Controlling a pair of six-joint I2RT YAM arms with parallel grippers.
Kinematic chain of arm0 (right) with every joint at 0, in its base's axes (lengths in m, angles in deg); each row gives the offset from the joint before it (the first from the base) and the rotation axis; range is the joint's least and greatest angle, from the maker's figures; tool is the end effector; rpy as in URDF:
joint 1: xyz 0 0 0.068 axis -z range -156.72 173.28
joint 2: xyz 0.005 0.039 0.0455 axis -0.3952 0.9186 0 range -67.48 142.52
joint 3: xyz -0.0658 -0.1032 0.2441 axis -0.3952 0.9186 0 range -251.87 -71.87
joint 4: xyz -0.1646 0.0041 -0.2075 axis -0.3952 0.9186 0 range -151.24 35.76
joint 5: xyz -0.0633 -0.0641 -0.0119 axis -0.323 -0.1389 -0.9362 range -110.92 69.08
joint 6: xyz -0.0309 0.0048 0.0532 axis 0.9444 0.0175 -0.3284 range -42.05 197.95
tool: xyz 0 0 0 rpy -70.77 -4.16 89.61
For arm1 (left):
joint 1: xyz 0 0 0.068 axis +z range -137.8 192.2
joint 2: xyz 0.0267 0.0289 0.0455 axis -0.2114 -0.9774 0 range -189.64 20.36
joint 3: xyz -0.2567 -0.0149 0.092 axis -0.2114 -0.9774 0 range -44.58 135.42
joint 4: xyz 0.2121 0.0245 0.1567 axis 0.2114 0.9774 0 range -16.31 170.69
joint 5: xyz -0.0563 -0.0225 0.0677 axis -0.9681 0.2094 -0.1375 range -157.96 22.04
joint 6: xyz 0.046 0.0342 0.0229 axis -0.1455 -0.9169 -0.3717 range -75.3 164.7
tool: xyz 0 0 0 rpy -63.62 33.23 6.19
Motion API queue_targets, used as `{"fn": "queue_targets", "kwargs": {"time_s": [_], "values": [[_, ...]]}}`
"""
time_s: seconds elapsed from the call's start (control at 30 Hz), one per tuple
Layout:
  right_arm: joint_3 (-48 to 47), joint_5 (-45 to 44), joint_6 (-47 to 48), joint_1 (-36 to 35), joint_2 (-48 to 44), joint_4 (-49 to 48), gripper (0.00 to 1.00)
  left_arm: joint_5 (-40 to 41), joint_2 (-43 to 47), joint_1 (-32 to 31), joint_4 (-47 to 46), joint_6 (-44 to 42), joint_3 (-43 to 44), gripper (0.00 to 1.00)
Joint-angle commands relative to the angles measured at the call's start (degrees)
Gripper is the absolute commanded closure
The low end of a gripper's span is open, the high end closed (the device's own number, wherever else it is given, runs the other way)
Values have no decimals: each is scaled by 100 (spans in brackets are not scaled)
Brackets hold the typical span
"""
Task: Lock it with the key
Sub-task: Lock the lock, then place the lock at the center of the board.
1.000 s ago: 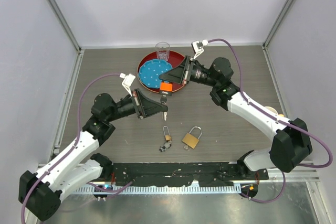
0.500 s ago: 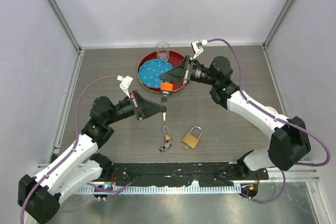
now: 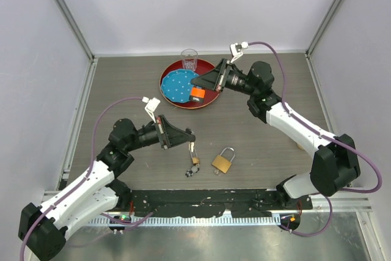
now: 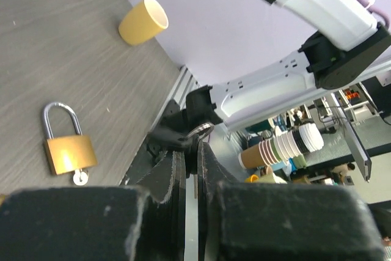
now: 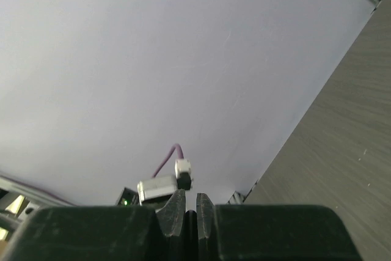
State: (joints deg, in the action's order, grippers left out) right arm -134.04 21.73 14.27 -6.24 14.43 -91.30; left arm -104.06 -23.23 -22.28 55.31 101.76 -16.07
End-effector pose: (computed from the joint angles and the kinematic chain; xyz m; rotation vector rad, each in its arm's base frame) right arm 0.2834 0.1967 0.3670 -0.2406 1.7132 1.7848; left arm 0.1457 -0.1335 0.2954 0.2437 1.7897 -1.6840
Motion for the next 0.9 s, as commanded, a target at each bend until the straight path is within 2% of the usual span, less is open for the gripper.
{"fn": "queue_targets", "kwargs": {"time_s": [0.0, 0.13, 0.37, 0.87], "values": [[-243, -556, -224, 122, -149, -535, 98, -152, 18, -164, 79, -37, -74, 100], [-129, -583, -84, 165, -280, -466, 98, -56, 26, -217, 105, -63, -118, 100], [38, -477, 119, 280, -351, -272, 98, 559, 97, -208, 720, -256, -109, 100], [1638, -723, 1428, 140, -501, 721, 98, 1772, -1537, -112, 2223, -793, 366, 100]]}}
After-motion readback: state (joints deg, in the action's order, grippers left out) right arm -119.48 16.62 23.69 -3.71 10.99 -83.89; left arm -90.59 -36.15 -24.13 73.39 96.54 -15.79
